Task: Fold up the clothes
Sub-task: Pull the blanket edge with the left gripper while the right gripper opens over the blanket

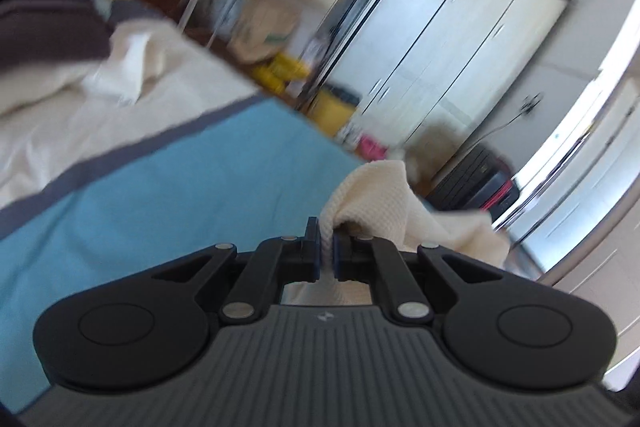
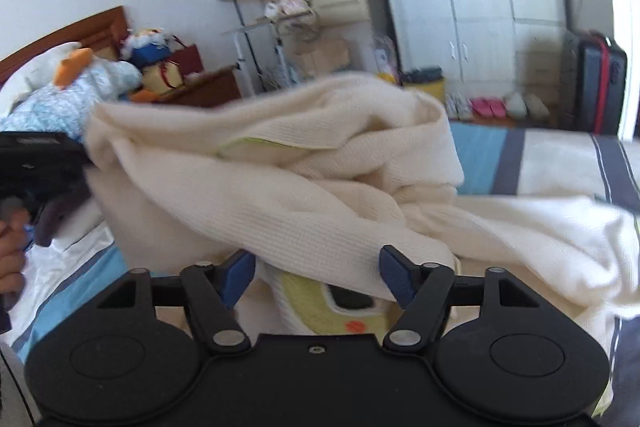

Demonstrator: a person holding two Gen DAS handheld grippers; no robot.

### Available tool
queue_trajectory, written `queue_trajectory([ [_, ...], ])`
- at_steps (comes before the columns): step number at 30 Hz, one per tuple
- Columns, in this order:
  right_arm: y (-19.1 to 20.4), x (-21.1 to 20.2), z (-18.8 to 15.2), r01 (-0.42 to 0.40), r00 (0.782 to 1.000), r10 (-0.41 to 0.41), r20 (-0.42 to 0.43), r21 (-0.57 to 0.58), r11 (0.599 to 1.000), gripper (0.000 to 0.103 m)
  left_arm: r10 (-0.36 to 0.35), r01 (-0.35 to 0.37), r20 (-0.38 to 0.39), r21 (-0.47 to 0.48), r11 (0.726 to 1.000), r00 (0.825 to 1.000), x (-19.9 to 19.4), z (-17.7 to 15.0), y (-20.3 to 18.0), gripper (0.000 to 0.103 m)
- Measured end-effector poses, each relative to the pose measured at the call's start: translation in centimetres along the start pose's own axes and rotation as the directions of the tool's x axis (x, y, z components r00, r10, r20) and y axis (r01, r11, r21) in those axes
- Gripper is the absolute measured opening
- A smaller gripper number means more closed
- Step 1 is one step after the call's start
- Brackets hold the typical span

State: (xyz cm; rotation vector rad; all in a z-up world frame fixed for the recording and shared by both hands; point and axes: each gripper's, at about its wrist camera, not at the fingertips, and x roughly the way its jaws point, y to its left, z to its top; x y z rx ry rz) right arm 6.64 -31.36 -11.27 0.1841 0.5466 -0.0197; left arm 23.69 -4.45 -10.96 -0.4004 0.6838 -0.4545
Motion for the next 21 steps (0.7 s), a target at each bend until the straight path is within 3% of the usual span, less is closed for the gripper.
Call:
queue_trajectory([
  [1, 0.2, 0.0, -0.1, 0.023, 1.0, -0.023, 0.003, -0.033, 0.999, 0.022, 0.019, -0.019, -0.011, 0.032, 0.999, 1.0, 0.2, -0.3, -0.5, 0.006],
  [2, 0.3, 0.0, -0.2, 0.05, 0.999, -0.049, 0.009, -0.059, 0.997, 0.015, 0.038, -0.037, -0.02, 0.064, 0.997, 0.999, 0.4, -0.6, -1.1, 0.007],
  [3, 0.4, 0.0, -0.2, 0.076, 0.997, -0.075, 0.015, -0.086, 0.993, 0.015, 0.058, -0.055, -0.03, 0.096, 0.994, 0.998, 0.6, -0.9, -1.6, 0.007],
  [5, 0.3, -0.4, -0.5, 0.096, 0.995, -0.093, 0.037, -0.084, 0.992, 0.014, 0.03, -0.025, -0.037, 0.123, 0.992, 0.999, 0.2, -1.0, -2.8, 0.01],
  [7, 0.0, -1.0, -0.5, 0.113, 0.992, -0.109, 0.058, -0.077, 0.991, 0.013, -0.06, 0.067, -0.116, 0.055, 0.996, 0.991, -0.2, -1.2, -3.0, 0.019],
  [9, 0.0, -1.8, -0.5, 0.121, 0.99, -0.115, 0.086, -0.07, 0.99, 0.012, -0.163, 0.159, -0.197, -0.033, 0.987, 0.967, -0.5, -1.3, -3.1, 0.035],
  [10, 0.0, -2.2, -0.3, 0.123, 0.988, -0.116, 0.103, -0.062, 0.99, 0.012, -0.258, 0.238, -0.251, -0.11, 0.965, 0.933, -0.3, -1.6, -2.9, 0.039],
  [11, 0.0, -2.7, -0.1, 0.123, 0.986, -0.116, 0.121, -0.053, 0.991, 0.011, -0.373, 0.322, -0.292, -0.208, 0.923, 0.881, 0.1, -2.1, -2.6, 0.043],
  [12, 0.1, -3.2, 0.1, 0.124, 0.983, -0.116, 0.142, -0.047, 0.991, 0.01, -0.487, 0.396, -0.316, -0.31, 0.864, 0.814, 0.6, -2.6, -2.4, 0.043],
  [13, 0.3, -3.6, 0.3, 0.125, 0.98, -0.116, 0.164, -0.042, 0.991, 0.001, -0.522, 0.41, -0.321, -0.356, 0.84, 0.79, 1.1, -3.2, -2.2, 0.045],
  [16, 0.8, -4.8, 0.7, 0.084, 0.982, -0.075, 0.172, -0.045, 0.995, 0.002, -0.559, 0.402, -0.323, -0.439, 0.804, 0.764, 2.6, -4.8, -2.1, 0.048],
  [19, 1.5, -4.7, 0.4, 0.072, 0.989, -0.059, 0.133, -0.091, 0.993, 0.002, -0.429, 0.31, -0.339, -0.352, 0.883, 0.837, 3.7, -5.7, -2.0, 0.048],
  [21, 1.7, -4.6, 0.4, 0.041, 0.993, -0.029, 0.113, -0.108, 0.993, 0.002, -0.393, 0.284, -0.326, -0.336, 0.898, 0.86, 4.2, -5.9, -1.7, 0.048],
])
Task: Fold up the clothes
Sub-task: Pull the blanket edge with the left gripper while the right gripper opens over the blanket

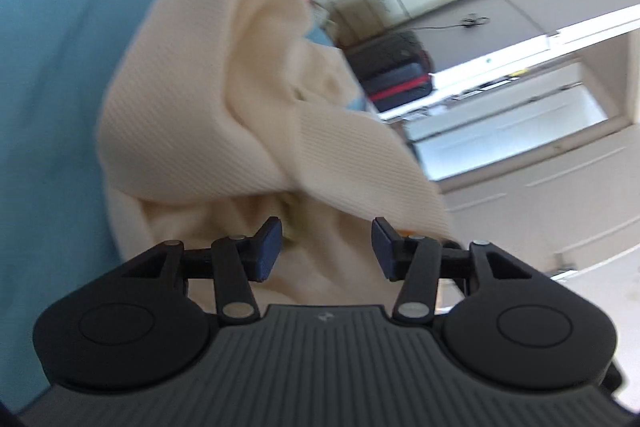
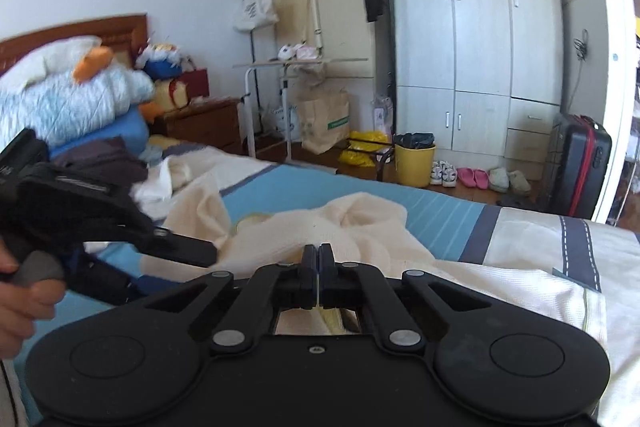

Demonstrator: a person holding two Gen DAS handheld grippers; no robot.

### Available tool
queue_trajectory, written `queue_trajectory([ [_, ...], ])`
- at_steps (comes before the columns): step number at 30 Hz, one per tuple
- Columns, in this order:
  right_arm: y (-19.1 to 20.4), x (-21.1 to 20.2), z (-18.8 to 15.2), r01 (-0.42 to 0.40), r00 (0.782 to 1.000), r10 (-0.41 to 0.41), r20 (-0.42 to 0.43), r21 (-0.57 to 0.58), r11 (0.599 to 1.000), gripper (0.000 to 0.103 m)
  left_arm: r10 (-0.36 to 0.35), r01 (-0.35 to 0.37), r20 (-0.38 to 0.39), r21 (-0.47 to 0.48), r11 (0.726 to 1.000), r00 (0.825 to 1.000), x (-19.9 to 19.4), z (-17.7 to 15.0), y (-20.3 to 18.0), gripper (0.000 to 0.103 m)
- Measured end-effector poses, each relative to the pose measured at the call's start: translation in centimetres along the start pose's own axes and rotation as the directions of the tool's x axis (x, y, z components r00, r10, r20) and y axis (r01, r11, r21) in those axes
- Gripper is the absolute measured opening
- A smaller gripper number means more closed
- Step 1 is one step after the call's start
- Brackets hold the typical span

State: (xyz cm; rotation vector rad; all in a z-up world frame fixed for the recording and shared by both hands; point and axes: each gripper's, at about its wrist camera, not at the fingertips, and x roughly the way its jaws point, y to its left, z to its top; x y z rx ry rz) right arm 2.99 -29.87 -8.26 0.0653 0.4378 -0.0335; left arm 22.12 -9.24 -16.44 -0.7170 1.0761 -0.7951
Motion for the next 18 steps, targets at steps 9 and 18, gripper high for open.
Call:
queue_trajectory([
  [9, 2.0, 0.6, -0.6, -0.186, 0.98, 0.187, -0.068, 0.021, 0.982, 0.003, -0.227, 0.231, 0.107, -0.021, 0.973, 0.968, 1.7, 1.2, 0.7, 0.059],
  [18, 3.5, 1.6, -1.9, -0.303, 0.943, 0.297, -0.15, -0.015, 0.953, 0.003, -0.101, 0.082, 0.154, 0.124, 0.989, 0.983, 1.8, 0.8, -0.6, 0.004],
])
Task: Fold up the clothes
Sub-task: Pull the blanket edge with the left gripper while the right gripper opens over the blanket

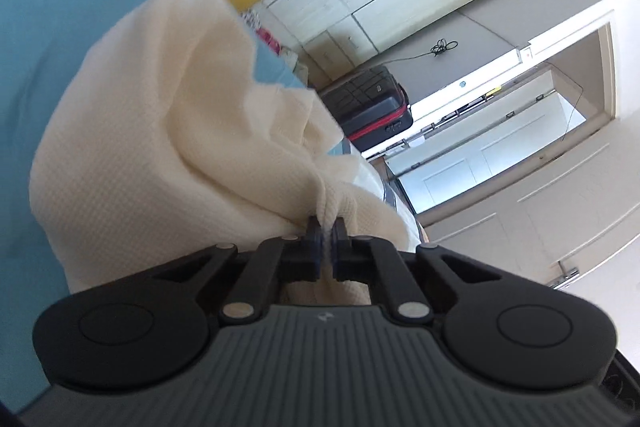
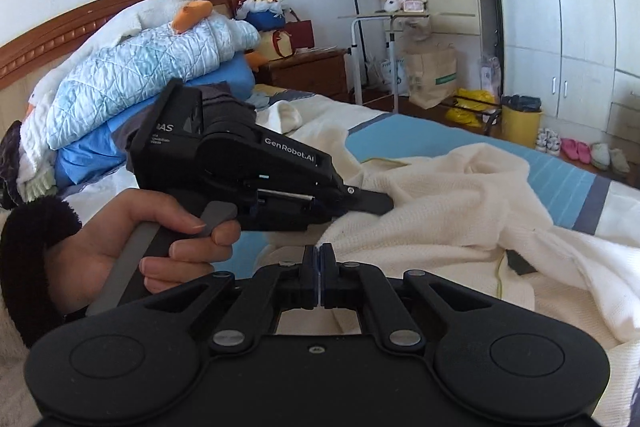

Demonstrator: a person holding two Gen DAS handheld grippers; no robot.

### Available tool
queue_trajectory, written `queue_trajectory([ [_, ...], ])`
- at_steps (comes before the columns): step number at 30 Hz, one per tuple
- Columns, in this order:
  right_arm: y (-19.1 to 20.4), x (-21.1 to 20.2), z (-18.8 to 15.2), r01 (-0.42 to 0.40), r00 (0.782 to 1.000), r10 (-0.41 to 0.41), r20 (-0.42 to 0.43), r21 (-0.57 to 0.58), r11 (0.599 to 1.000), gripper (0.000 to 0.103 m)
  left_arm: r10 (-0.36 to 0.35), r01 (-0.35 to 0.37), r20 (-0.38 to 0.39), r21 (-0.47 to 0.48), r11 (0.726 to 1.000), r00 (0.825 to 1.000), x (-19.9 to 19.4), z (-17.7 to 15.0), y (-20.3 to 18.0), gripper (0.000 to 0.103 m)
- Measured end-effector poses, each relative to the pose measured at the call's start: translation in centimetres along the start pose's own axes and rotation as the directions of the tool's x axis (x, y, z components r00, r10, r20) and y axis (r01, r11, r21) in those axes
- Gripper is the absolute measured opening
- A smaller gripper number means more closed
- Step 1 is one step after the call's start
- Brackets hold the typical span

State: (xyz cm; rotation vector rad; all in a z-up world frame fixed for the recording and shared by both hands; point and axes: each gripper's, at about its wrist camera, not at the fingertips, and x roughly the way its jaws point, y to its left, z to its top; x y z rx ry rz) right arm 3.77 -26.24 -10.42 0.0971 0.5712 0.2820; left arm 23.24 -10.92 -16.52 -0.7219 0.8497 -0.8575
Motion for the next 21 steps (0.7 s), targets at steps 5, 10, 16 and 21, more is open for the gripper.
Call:
queue_trajectory([
  [5, -1.4, -1.4, 0.2, 0.035, 0.998, -0.038, 0.048, 0.062, 0.997, 0.012, 0.004, 0.003, 0.079, -0.094, 0.996, 0.997, -3.1, 1.5, 1.0, 0.004],
  [10, -3.2, -3.5, 0.4, 0.122, 0.987, -0.131, 0.089, 0.103, 0.987, 0.054, 0.071, -0.061, 0.087, -0.12, 0.991, 0.994, -4.7, 2.3, 2.1, 0.004],
  [16, -6.6, -3.2, 0.0, 0.215, 0.975, -0.222, 0.009, 0.209, 0.954, 0.054, 0.183, -0.192, 0.227, 0.016, 0.981, 0.956, -8.3, 4.1, 0.3, 0.004],
  [21, -7.5, -3.0, -0.2, 0.229, 0.972, -0.234, -0.009, 0.251, 0.941, 0.054, 0.359, -0.416, 0.424, 0.047, 0.908, 0.831, -13.1, 6.1, 0.4, 0.004],
])
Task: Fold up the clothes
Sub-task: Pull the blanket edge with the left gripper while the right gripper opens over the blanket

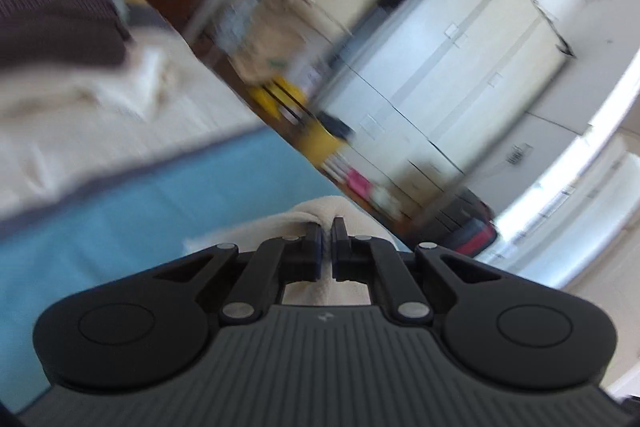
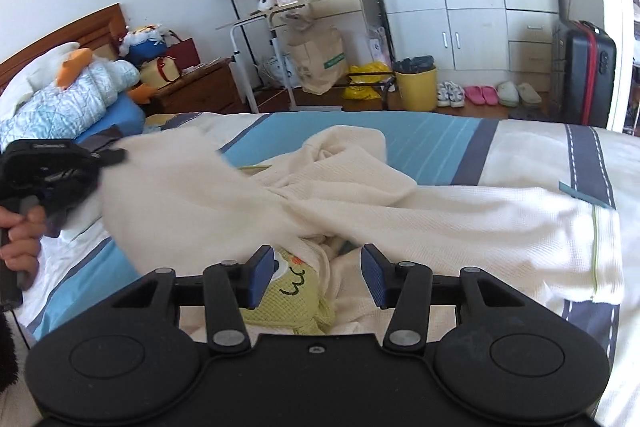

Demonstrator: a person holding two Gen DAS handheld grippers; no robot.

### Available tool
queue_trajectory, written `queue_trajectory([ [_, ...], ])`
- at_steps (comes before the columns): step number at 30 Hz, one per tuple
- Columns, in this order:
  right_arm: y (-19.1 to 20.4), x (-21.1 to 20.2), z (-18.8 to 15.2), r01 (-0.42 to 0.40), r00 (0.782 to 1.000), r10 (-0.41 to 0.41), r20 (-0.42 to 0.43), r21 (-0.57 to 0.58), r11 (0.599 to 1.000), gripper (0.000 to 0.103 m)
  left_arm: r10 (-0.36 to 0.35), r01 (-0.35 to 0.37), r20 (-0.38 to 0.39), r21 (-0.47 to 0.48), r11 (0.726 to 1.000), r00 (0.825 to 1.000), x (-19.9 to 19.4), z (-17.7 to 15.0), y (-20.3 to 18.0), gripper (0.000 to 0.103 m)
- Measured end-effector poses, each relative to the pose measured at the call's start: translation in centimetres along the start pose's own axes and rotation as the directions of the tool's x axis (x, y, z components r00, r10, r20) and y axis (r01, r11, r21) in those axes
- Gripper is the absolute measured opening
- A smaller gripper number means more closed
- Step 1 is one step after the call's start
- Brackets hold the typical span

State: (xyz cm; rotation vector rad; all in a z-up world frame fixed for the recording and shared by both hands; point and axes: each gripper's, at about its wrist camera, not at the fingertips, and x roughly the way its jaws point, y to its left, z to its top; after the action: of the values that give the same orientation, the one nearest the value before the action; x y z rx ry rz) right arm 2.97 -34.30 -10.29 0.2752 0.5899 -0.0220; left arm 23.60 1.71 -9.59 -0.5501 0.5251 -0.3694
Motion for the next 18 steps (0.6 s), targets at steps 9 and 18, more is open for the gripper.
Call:
queue_trajectory([
  [9, 2.0, 0.5, -0.5, -0.015, 1.0, 0.013, -0.025, -0.085, 0.996, 0.054, 0.294, -0.315, 0.216, 0.072, 0.946, 0.931, -4.0, 4.5, 3.0, 0.004],
  [18, -1.9, 0.5, 0.1, 0.105, 0.994, -0.104, -0.03, 0.045, 0.993, 0.054, 0.513, -0.581, 0.345, 0.129, 0.804, 0.786, -2.9, 4.2, 1.8, 0.004],
])
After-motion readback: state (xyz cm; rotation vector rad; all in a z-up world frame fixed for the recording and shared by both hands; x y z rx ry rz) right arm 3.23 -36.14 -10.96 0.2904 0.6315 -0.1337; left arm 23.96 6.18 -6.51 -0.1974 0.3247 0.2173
